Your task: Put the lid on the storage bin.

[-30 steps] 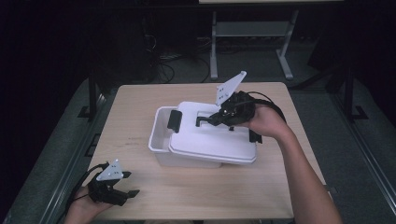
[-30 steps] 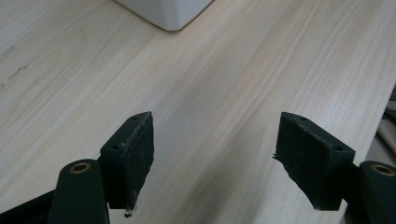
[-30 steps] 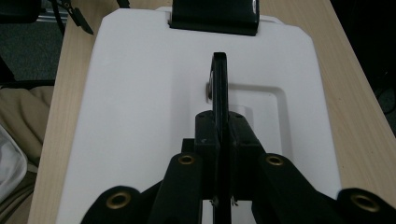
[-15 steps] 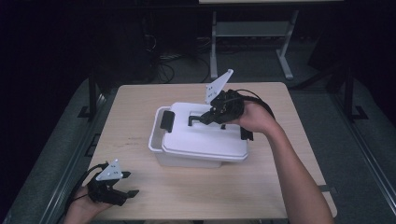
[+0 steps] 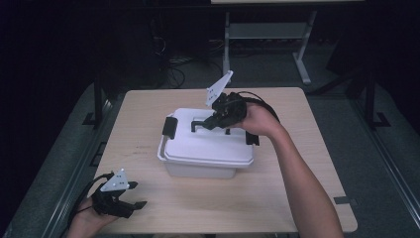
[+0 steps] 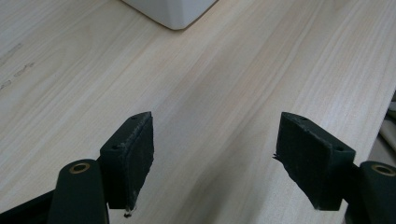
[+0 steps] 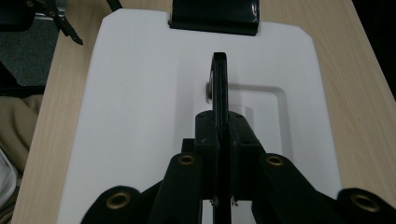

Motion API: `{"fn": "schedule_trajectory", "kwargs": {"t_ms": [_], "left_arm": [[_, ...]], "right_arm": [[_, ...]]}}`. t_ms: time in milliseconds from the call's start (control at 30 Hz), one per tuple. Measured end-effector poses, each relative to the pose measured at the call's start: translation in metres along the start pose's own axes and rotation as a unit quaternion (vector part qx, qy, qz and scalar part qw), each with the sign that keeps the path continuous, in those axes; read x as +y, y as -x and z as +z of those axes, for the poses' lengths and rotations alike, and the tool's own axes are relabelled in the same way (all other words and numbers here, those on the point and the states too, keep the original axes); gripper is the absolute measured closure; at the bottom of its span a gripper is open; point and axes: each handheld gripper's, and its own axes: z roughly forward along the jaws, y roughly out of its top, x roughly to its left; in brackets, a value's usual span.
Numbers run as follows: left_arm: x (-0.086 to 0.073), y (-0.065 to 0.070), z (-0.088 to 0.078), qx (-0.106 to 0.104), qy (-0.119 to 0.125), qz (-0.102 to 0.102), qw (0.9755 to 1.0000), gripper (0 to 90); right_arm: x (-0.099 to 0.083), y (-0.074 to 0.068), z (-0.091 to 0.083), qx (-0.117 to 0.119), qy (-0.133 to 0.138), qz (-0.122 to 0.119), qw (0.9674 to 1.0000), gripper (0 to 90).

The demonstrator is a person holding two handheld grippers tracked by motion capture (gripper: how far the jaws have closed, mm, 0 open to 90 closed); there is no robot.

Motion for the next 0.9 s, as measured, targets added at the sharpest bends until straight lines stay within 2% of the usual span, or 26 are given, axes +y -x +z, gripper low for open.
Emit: {"fn": "schedule_trajectory", "kwargs": {"t_ms": [333, 900], "left_arm": [[-0.001, -0.001, 0.001, -0.004, 0.001, -0.004, 1.0000, 27.7], [-0.003, -0.002, -0.001, -0.005, 0.006, -0.004, 1.0000, 27.2]], "right_arm": [[0.005, 0.008, 0.014, 0.008, 0.009, 0.002, 0.9999, 83.9], [0.009, 0.018, 0.034, 0.016, 0.006, 0.007, 0.9998, 83.9]]}}
